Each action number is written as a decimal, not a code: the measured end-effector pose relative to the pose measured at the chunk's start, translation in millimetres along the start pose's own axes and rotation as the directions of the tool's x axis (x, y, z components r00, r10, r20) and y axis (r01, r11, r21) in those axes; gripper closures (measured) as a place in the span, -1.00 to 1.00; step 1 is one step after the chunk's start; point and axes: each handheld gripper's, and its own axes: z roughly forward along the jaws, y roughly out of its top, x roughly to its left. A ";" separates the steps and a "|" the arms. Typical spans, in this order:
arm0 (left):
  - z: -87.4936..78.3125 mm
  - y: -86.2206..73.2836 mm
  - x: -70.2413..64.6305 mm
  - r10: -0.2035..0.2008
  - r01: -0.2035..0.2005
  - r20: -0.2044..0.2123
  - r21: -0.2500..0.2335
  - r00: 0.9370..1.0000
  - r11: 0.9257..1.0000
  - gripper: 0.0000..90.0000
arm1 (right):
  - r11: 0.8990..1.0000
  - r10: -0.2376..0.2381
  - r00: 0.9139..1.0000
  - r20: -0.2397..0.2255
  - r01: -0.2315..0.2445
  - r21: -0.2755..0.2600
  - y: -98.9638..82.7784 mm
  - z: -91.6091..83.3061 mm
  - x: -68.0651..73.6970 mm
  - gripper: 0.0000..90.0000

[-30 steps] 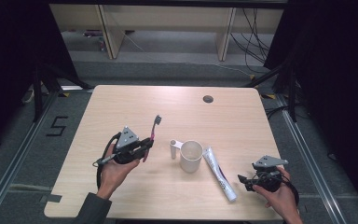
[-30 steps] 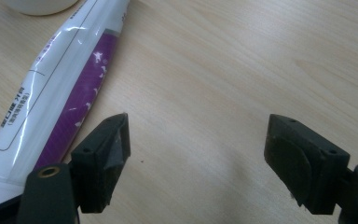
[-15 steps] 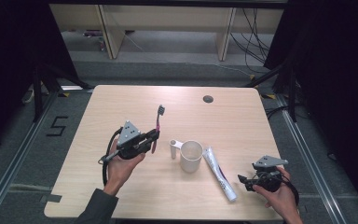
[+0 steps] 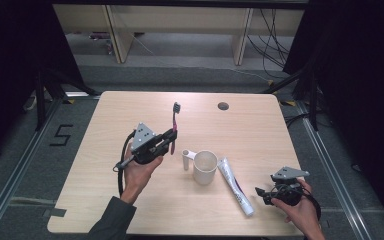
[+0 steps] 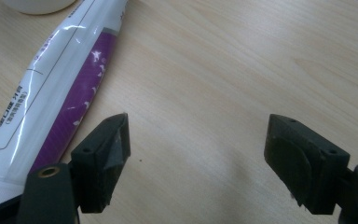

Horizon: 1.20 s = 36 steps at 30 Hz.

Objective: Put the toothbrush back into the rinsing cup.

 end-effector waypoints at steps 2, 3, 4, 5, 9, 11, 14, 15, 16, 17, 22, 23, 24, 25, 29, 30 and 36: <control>4.2 -0.2 -3.8 0.007 -0.007 0.017 0.002 1.000 1.000 0.84 | 1.000 0.009 1.000 0.001 -0.009 -0.005 0.1 -0.1 1.0 -0.48; 4.2 -0.2 -3.8 0.007 -0.007 0.017 0.002 1.000 1.000 0.84 | 1.000 0.009 1.000 0.001 -0.009 -0.005 0.1 -0.1 1.0 -0.48; 7.2 -0.3 -6.2 0.003 -0.003 0.022 0.002 1.000 1.000 0.84 | 1.000 -0.003 1.000 -0.004 0.003 0.004 0.2 -0.1 -0.2 -0.48; 7.2 -0.3 -6.2 0.003 -0.003 0.022 0.002 1.000 1.000 0.84 | 1.000 -0.003 1.000 -0.004 0.003 0.004 0.2 -0.1 -0.2 -0.48; 12.0 1.9 -9.8 0.013 -0.013 0.036 -0.001 0.999 1.000 0.84 | 1.000 0.001 1.000 -0.002 -0.001 0.002 0.3 -0.2 0.3 -0.48; 14.4 3.8 -11.9 0.012 -0.012 0.041 -0.002 0.999 1.000 0.84 | 1.000 0.006 1.000 -0.001 -0.006 0.003 0.2 -0.1 0.7 -0.48; 17.8 6.1 -14.8 0.020 -0.020 0.050 -0.007 0.999 1.000 0.84 | 1.000 0.000 1.000 0.002 0.000 -0.003 0.1 0.0 0.3 -0.48; 20.4 6.3 -16.6 0.020 -0.020 0.052 -0.006 0.998 1.000 0.84 | 1.000 0.001 1.000 0.000 -0.001 0.005 0.0 -0.4 0.2 -0.48; 21.7 6.3 -17.3 0.022 -0.022 0.056 -0.006 0.998 1.000 0.84 | 1.000 0.003 1.000 0.000 -0.003 0.001 0.1 -0.4 0.5 -0.48; 21.7 6.3 -17.3 0.022 -0.022 0.056 -0.006 0.998 1.000 0.84 | 1.000 0.006 1.000 0.000 -0.006 -0.005 0.1 -0.5 0.9 -0.48; 28.0 4.4 -18.6 0.021 -0.021 0.058 -0.001 0.998 1.000 0.84 | 1.000 -0.006 1.000 0.002 0.006 -0.001 -0.3 -0.4 -0.1 -0.48; 30.3 3.2 -18.9 0.019 -0.019 0.060 0.001 0.998 1.000 0.84 | 1.000 -0.005 1.000 0.002 0.005 -0.004 -0.3 -0.6 0.0 -0.48; 31.3 2.7 -18.3 0.023 -0.023 0.059 0.002 0.998 1.000 0.84 | 1.000 -0.006 1.000 0.003 0.006 -0.003 -0.3 -0.4 -0.2 -0.48; 31.3 2.7 -18.3 0.023 -0.023 0.059 0.002 0.998 1.000 0.84 | 1.000 -0.006 1.000 0.003 0.006 -0.002 -0.4 -0.2 -0.3 -0.48; 35.1 0.2 -17.0 0.016 -0.017 0.062 0.008 0.998 1.000 0.84 | 1.000 -0.005 1.000 0.002 0.005 -0.002 -0.4 -0.3 -0.3 -0.48; 35.5 -0.3 -16.7 0.019 -0.019 0.062 0.009 0.998 1.000 0.84 | 1.000 -0.005 1.000 0.002 0.005 -0.002 -0.4 -0.3 -0.3 -0.48; 37.1 -7.1 -15.7 0.020 -0.021 0.059 0.019 0.998 1.000 0.83 | 1.000 0.000 1.000 0.002 0.000 -0.002 -0.3 -0.4 0.0 -0.48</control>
